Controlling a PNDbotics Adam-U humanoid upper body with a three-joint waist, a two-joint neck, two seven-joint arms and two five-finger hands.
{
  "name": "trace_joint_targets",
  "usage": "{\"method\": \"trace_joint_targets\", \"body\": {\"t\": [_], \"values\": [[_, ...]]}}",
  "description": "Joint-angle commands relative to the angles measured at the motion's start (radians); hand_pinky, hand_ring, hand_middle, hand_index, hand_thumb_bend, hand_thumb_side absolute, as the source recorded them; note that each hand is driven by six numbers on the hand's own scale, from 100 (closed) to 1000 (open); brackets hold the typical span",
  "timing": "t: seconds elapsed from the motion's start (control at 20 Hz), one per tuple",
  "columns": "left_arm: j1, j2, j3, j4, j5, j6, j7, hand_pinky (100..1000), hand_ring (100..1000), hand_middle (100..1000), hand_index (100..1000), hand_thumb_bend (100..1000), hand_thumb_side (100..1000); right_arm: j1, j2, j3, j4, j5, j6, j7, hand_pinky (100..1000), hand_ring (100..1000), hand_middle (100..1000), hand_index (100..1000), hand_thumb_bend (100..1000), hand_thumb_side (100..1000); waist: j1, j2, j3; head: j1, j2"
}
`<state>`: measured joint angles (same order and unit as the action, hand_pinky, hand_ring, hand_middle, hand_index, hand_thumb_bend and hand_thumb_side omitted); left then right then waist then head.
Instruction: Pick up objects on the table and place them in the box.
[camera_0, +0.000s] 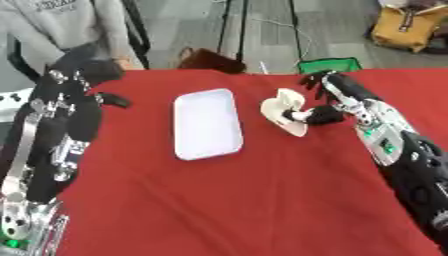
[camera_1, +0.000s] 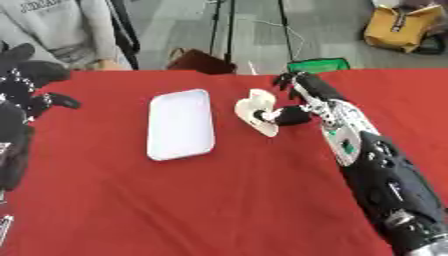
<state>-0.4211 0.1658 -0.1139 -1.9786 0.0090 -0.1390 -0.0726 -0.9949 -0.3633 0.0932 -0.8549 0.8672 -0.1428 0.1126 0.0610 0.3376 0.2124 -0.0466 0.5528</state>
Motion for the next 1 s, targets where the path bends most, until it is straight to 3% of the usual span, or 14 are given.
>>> {"method": "trace_joint_targets", "body": {"t": [0.05, 0.65, 1.0], "values": [[-0.013, 0.004, -0.002, -0.021, 0.005, -0.002, -0.006, 615, 799, 711, 914, 515, 612, -0.027, -0.002, -0.004, -0.01, 0.008, 0.002, -0.012, 470, 573, 626, 759, 601, 535, 0.001, -0.016, 0.005, -0.003, -0.007], [-0.016, 0.001, -0.004, -0.021, 0.008, -0.002, -0.008, 616, 799, 711, 914, 514, 613, -0.024, 0.02, 0.002, -0.004, 0.022, 0.006, -0.019, 466, 564, 608, 749, 588, 526, 0.001, -0.016, 0.013, -0.002, -0.006], [-0.017, 0.001, -0.004, -0.021, 0.008, -0.002, -0.009, 617, 800, 712, 914, 513, 613, -0.018, 0.027, 0.003, 0.001, 0.03, 0.008, -0.028, 459, 554, 580, 739, 508, 491, 0.0, -0.016, 0.012, -0.001, -0.007]]}}
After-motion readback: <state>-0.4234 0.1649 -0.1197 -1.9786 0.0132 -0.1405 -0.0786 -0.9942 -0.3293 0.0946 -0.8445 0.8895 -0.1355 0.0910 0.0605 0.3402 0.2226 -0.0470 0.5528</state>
